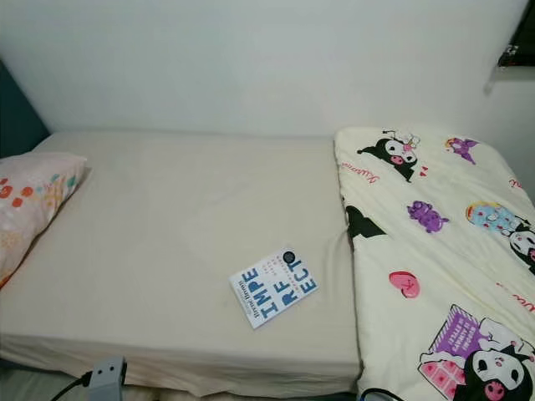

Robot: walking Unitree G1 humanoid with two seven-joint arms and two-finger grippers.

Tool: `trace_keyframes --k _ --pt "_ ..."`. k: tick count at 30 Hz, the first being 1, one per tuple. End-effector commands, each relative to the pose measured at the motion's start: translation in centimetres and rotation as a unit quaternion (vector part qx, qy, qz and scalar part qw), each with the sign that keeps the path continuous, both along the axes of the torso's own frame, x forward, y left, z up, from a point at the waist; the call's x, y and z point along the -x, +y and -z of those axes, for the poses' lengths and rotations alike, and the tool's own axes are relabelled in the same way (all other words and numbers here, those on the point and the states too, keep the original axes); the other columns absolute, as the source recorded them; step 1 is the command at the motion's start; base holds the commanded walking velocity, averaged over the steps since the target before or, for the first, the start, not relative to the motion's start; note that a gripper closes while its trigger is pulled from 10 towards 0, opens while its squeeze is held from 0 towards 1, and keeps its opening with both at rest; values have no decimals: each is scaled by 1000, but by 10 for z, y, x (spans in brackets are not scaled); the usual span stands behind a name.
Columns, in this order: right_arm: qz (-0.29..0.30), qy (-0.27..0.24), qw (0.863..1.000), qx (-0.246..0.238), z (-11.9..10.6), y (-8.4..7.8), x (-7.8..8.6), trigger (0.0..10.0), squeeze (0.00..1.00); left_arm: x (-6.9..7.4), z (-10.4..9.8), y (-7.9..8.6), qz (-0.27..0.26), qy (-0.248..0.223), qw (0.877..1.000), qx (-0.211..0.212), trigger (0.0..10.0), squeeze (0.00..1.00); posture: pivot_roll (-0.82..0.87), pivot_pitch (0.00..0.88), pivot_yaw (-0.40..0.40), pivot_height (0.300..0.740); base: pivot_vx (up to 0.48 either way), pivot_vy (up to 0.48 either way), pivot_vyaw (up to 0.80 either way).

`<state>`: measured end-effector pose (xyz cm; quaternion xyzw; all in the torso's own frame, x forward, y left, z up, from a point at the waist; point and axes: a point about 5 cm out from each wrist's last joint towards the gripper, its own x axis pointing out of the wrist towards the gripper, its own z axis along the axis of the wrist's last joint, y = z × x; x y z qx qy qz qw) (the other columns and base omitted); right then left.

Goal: Clean up the room

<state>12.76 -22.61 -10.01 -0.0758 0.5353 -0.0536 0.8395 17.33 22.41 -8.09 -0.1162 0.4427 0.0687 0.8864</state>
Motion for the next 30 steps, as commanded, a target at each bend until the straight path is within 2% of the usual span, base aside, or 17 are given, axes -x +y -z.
trace_keyframes --k 1,3,4,7,8,9,10,12,15,16,19,21,22,23,27,30 --pt "4 -6 1000 0 0 2 -1 10000 0 5 1 7 -12 1 1000 -6 10000 0 -84 92 41 740 0 0 0" --pt "14 -54 998 0 -10 -2 -25 10000 0 2 -2 7 -30 -29 999 -1 10000 0 -85 110 38 740 0 0 0" --pt "14 -54 998 0 -10 -2 -25 10000 0 2 -2 7 -30 -29 999 -1 10000 0 -85 110 38 740 0 0 0" --pt "25 -133 991 -4 -32 -9 -67 10000 0 -1 -6 8 -45 -63 997 -7 10000 0 -88 107 38 740 0 0 0" --pt "25 -156 987 -6 -40 -11 -80 10000 0 -13 -12 11 -53 -77 996 -11 10000 0 -88 107 38 740 0 0 0" --pt "25 -156 987 -6 -40 -11 -80 10000 0 -13 -12 11 -53 -77 996 -11 10000 0 -88 107 38 740 0 0 0" --pt "26 -188 982 -11 -51 -13 -95 10000 0 -34 -25 20 -64 -103 992 -22 10000 0 -89 106 39 740 0 0 0" --pt "21 -238 971 -21 -68 -13 -119 10000 0 -62 -48 35 -86 -142 984 -58 10000 0 -89 109 38 740 0 0 0" --pt "16 -258 966 -26 -76 -12 -128 10000 0 -69 -56 42 -95 -156 980 -81 10000 0 -89 110 38 740 0 0 0" --pt "16 -281 959 -33 -85 -12 -138 10000 0 -72 -62 53 -121 -159 974 -107 10000 0 -85 110 37 740 0 0 0" --pt "15 -298 954 -38 -92 -10 -146 10000 0 -73 -67 61 -145 -165 968 -120 10000 0 -87 108 36 740 0 0 0" --pt "9 -319 946 -54 -103 -6 -159 10000 0 -77 -78 75 -180 -180 957 -138 10000 0 -88 112 35 740 0 0 0" --pt "9 -319 946 -54 -103 -6 -159 10000 0 -77 -78 75 -180 -180 957 -138 10000 0 -88 112 35 740 0 0 0" --pt "-2 -317 946 -74 -104 1 -162 10000 0 -82 -85 79 -196 -203 951 -125 10000 0 -81 113 29 736 0 0 0" --pt "-6 -317 944 -89 -104 5 -163 10000 0 -85 -87 78 -198 -214 950 -111 10000 0 -80 107 26 731 0 0 0" --pt "-17 -324 938 -120 -105 12 -165 10000 0 -101 -97 67 -177 -257 948 -62 10000 0 -84 108 26 716 0 0 0"
